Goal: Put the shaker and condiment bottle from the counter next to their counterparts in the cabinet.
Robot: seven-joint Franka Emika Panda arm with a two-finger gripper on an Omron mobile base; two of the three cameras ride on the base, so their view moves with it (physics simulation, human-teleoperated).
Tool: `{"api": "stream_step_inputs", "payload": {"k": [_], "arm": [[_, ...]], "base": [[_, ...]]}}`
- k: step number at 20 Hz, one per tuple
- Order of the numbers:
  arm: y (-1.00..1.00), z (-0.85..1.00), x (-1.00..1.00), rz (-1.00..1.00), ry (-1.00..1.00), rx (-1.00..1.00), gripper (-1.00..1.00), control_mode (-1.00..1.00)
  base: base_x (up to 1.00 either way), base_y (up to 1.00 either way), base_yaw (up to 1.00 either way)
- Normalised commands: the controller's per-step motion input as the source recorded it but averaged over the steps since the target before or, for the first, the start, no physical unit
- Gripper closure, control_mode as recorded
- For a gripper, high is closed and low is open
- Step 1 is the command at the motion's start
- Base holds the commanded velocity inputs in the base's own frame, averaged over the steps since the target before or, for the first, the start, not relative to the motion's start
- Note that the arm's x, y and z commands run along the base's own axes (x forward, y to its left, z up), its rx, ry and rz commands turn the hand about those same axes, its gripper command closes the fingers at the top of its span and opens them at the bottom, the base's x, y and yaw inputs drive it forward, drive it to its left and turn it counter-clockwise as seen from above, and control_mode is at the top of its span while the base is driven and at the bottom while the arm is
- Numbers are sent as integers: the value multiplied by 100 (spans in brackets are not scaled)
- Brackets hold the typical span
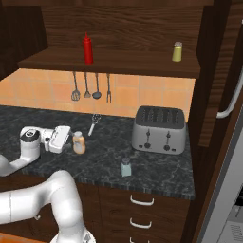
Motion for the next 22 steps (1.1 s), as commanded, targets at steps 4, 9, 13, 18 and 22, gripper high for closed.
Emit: {"api": "stream_step_inputs", "payload": {"k": [4, 9, 13, 18, 22], "arm": [[-16, -1, 0, -12, 0, 8, -100, -100], [-6, -15, 1, -11, 0, 4, 100, -100], [0, -2, 0, -6, 1, 6, 100, -100], [0, 16, 0, -1, 0, 8, 100, -100], [-5, 38, -35, 14, -2, 8, 100, -100]], "base": [[0, 0, 0], [0, 0, 0], [0, 0, 0], [0, 0, 0], [0, 0, 0]]}}
